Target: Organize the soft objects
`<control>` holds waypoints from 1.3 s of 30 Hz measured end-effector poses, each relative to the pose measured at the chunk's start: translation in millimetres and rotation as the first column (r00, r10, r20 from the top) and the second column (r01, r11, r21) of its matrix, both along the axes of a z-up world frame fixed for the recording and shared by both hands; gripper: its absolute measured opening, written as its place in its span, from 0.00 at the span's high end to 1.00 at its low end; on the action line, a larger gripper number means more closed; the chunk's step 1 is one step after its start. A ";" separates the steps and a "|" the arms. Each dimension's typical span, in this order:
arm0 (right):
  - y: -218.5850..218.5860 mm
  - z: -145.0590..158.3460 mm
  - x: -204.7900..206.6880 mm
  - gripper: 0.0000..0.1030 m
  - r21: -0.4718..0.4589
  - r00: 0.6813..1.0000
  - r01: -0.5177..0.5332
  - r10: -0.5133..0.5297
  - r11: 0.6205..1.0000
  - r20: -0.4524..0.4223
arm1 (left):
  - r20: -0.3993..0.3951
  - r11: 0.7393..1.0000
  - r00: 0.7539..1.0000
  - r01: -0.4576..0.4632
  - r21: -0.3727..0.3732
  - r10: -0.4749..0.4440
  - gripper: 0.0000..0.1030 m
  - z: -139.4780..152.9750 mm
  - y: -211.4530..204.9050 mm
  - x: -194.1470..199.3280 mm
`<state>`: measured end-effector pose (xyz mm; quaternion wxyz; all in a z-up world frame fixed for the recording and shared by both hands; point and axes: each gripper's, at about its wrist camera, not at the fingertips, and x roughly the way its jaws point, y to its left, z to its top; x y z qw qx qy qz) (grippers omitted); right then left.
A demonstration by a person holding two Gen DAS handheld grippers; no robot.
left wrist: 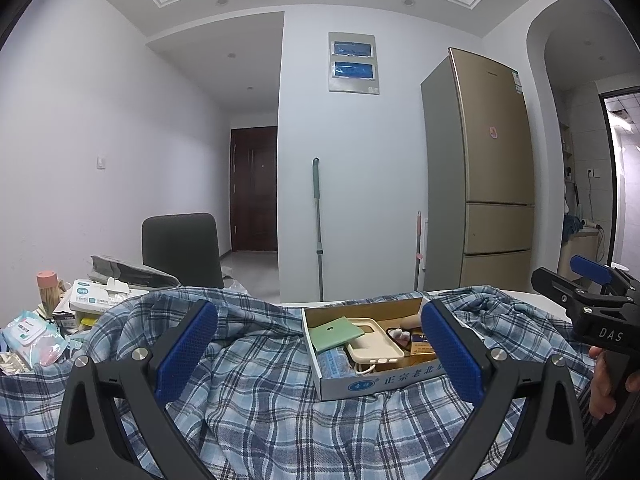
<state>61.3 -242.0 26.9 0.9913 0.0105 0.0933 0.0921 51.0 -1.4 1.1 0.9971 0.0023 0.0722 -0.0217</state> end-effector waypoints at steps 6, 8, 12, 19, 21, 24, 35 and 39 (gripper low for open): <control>0.0 -0.1 -0.5 0.00 -0.001 1.000 0.001 -0.001 1.000 -0.001 | -0.002 1.000 1.000 0.000 0.000 0.000 0.00 -0.8 0.0 0.3; 0.0 -0.1 -0.9 0.00 -0.001 1.000 0.001 -0.001 1.000 -0.001 | -0.001 1.000 1.000 0.000 0.000 0.000 0.00 -0.7 -0.1 0.3; 0.0 0.0 -0.7 0.00 -0.001 1.000 0.001 -0.001 1.000 -0.001 | -0.003 1.000 1.000 0.000 0.000 0.000 0.00 -0.6 -0.2 0.2; -0.5 -0.2 -0.8 0.00 0.000 1.000 0.002 -0.002 1.000 -0.005 | -0.008 1.000 1.000 0.002 0.002 -0.002 0.00 -2.9 -0.6 1.2; -0.5 -0.2 -0.8 0.00 0.000 1.000 0.002 -0.002 1.000 -0.004 | -0.007 1.000 1.000 0.002 0.002 -0.002 0.00 -2.5 -0.5 1.6; -0.6 -0.1 -0.7 0.00 -0.001 1.000 0.002 -0.002 1.000 -0.004 | -0.009 1.000 1.000 0.002 0.004 -0.002 0.00 -2.5 -0.6 1.5; -1.0 0.1 -1.4 0.00 -0.005 1.000 0.003 -0.003 1.000 0.002 | -0.010 1.000 1.000 0.003 0.001 -0.003 0.00 -3.4 -0.2 2.0; -0.9 -0.5 -2.1 0.00 -0.011 1.000 0.003 -0.003 1.000 0.004 | -0.011 1.000 1.000 0.003 0.003 -0.003 0.00 -3.7 -0.4 2.1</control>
